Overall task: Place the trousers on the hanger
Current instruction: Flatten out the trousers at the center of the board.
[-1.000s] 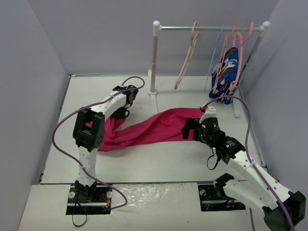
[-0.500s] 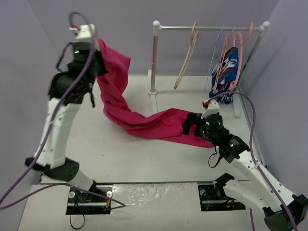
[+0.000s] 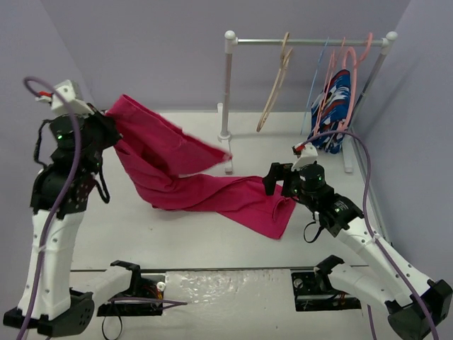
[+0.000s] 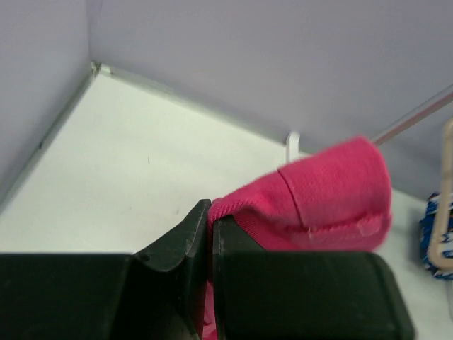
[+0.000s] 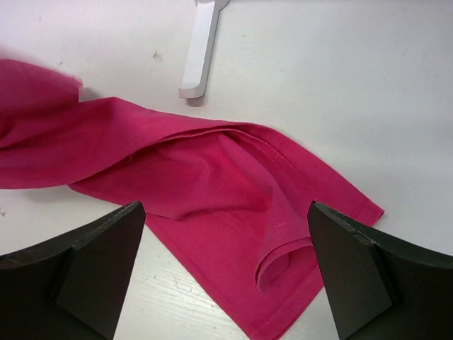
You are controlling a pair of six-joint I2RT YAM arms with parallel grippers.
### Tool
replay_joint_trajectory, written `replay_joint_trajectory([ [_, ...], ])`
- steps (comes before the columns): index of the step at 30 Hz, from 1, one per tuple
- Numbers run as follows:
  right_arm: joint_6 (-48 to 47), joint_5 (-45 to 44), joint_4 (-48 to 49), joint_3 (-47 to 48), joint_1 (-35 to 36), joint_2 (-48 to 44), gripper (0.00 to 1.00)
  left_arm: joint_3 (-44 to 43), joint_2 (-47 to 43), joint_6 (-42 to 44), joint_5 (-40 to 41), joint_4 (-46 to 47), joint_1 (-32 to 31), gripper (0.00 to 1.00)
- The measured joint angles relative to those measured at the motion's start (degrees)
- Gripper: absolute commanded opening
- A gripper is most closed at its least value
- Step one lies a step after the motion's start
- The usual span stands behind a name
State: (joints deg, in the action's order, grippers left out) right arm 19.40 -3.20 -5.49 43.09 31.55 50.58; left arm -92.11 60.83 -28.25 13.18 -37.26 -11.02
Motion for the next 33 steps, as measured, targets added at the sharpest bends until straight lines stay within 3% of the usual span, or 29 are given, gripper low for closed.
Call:
replay_joint_trajectory([
  [6,0.4,1.16,4.39,-4.27,0.46,6.11,0.97,8.63,4.56,-1.69,-4.17,-0.99,3.14,0.0],
  [18,5.04,-2.87,8.17,-5.61,0.75,19.12,0.96,6.47,2.17,-2.69,-4.32,-1.75,4.78,0.0],
  [21,5.75,-3.53,8.51,-5.59,0.75,22.22,0.74,6.4,2.92,-3.29,-3.76,-2.81,6.36,0.0],
  [23,6.17,-4.16,8.54,-5.58,0.75,24.23,0.32,6.12,3.96,-3.84,-3.73,-3.11,7.44,0.0],
  [24,6.28,-4.54,8.56,-5.57,0.75,25.13,0.19,5.81,4.61,-4.11,-3.75,-3.22,8.03,0.0],
  [26,5.98,-6.3,7.31,-4.72,0.71,26.78,0.04,3.88,6.98,-4.89,-4.04,-3.55,9.0,0.0],
  [27,5.89,-7.34,6.72,-4.09,0.67,27.4,0.0,2.34,8.54,-5.25,-4.2,-3.7,9.46,0.0],
  [33,0.35,-14.38,-0.4,9.88,-0.49,25.7,0.0,-14.54,20.9,-9.26,-7.82,-5.94,14.56,0.0],
])
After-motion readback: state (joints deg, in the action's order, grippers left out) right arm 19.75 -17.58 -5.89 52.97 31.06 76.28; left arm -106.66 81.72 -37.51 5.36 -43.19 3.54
